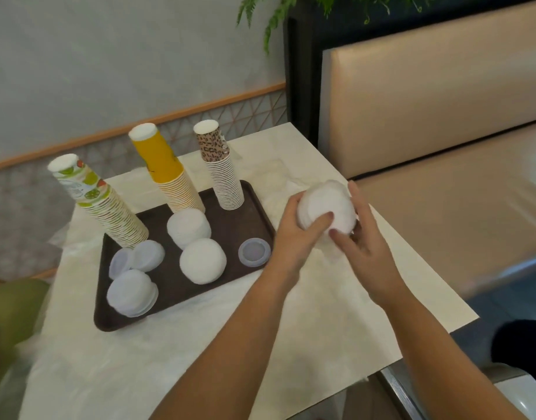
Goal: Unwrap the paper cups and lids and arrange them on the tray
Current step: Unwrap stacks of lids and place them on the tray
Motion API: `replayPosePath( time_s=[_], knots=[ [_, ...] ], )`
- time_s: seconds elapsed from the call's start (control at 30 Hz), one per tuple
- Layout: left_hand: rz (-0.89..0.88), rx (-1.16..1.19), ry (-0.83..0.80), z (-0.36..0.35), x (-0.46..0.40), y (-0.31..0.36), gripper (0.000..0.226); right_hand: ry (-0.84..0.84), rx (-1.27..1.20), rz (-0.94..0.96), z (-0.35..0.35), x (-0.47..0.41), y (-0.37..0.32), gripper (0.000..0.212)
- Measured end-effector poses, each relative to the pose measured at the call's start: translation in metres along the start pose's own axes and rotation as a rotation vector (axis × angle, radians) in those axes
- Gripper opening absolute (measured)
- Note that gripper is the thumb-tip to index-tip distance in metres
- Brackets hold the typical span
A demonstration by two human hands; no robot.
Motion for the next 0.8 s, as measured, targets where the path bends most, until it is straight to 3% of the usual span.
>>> replayPosePath(
  time_s=[0.07,0.2,0.3,0.37,0.43,0.53,0.63,0.8],
  knots=[
    [0.029,-0.032,-0.019,0.029,0.012,0.023,0.041,-0.006,-0.009,-0.013,-0.011,0.001,-0.017,0.056],
    [0.181,0.000,-0.059,0.084,0.049,0.049,0.022,-0.102,0.375,0.258,-0.051,0.003,-0.067,0.048],
    [0.241,0.148,0.072,0.128,0.076,0.057,0.017,-0.318,0.172,0.234,-0.097,0.013,-0.085,0.026],
    [0.273,0.218,0.166,0.154,0.093,0.061,0.014,-0.345,0.103,0.197,-0.124,0.020,-0.092,0.009],
    [0.283,0.249,0.257,0.179,0.109,0.064,0.010,-0.351,0.094,0.173,-0.149,0.026,-0.094,0.016],
    [0.304,0.293,0.381,0.221,0.131,0.063,0.029,-0.395,0.092,0.156,-0.187,0.034,-0.104,0.023],
    [0.231,0.278,0.341,0.249,0.147,0.071,0.043,-0.389,0.100,0.161,-0.218,0.040,-0.117,0.022],
    [0.005,-0.290,0.198,0.283,0.169,0.103,0.074,-0.449,0.131,0.173,-0.267,0.051,-0.141,0.017]
  ],
)
Point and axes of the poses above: each hand's wrist, its own x-axis away from the middle knuckle, its own z-axis out of the back of the hand, y = z × x, the point moved 8 cm from there along -x, towards the middle knuckle, and after that the axes turned 14 degrees about x, right-handed, at the moved point
